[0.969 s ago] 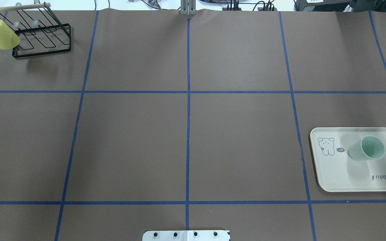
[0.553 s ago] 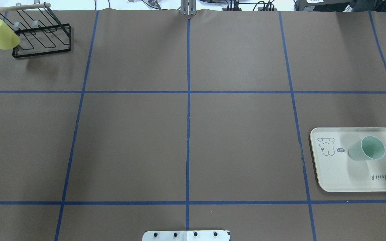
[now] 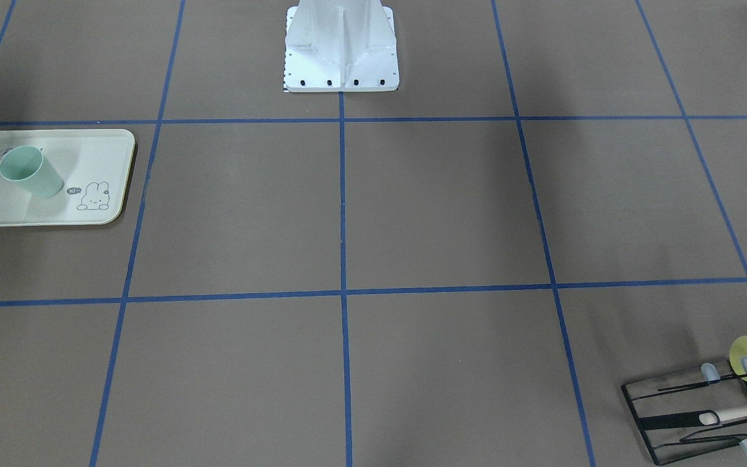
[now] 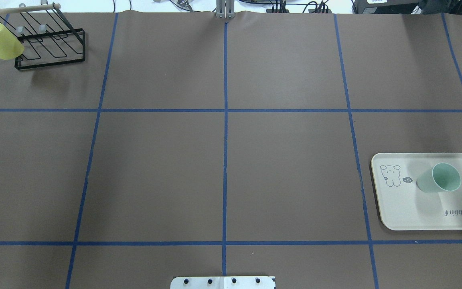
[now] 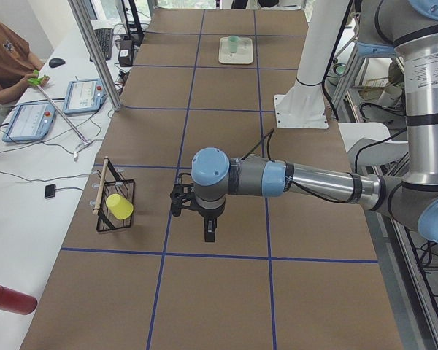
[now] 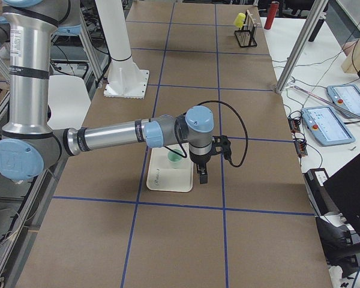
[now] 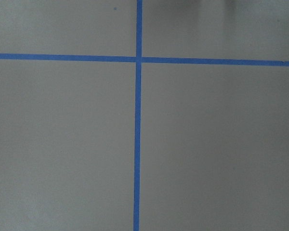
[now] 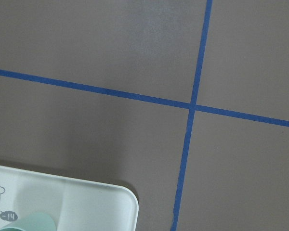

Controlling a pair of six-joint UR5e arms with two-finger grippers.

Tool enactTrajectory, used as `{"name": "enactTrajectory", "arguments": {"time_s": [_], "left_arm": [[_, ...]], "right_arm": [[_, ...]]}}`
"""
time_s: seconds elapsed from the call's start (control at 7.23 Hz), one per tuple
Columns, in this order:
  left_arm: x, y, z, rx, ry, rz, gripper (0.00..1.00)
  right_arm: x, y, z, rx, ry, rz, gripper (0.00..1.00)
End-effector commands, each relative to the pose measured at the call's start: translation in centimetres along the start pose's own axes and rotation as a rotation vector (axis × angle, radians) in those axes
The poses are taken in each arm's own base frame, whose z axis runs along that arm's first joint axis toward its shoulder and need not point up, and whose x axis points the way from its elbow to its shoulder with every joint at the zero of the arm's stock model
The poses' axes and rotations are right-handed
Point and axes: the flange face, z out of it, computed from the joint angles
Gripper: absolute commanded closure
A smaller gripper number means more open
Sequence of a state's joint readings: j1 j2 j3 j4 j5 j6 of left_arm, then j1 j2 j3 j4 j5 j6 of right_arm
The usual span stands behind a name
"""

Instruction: Left arm grabs green cup and hands to right arm on tray

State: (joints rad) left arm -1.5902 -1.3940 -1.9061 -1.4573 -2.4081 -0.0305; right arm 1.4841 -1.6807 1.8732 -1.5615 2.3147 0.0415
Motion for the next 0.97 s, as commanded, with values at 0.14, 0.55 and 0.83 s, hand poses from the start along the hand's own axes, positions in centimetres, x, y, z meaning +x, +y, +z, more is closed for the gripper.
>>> {"name": "enactTrajectory", "arguments": {"time_s": [0.14,0.55,0.83], "left_arm": [[-0.02,-0.16,0.11,-0.001,0.003,0.000,0.00],[0.23,-0.22,-0.17,0.004,-0.003,0.006,0.00],[0.21,-0.29,-0.16,0.004,-0.004,0.006,0.00]], "right_arm": [[0.28,0.43,0.36,-0.009,-0.012,0.008,0.00],[0.37,0.38,0.44,-0.011,-0.009,0.009,0.00],[0.70,0.44,0.77,-0.017,-0.007,0.017,0.00]]}}
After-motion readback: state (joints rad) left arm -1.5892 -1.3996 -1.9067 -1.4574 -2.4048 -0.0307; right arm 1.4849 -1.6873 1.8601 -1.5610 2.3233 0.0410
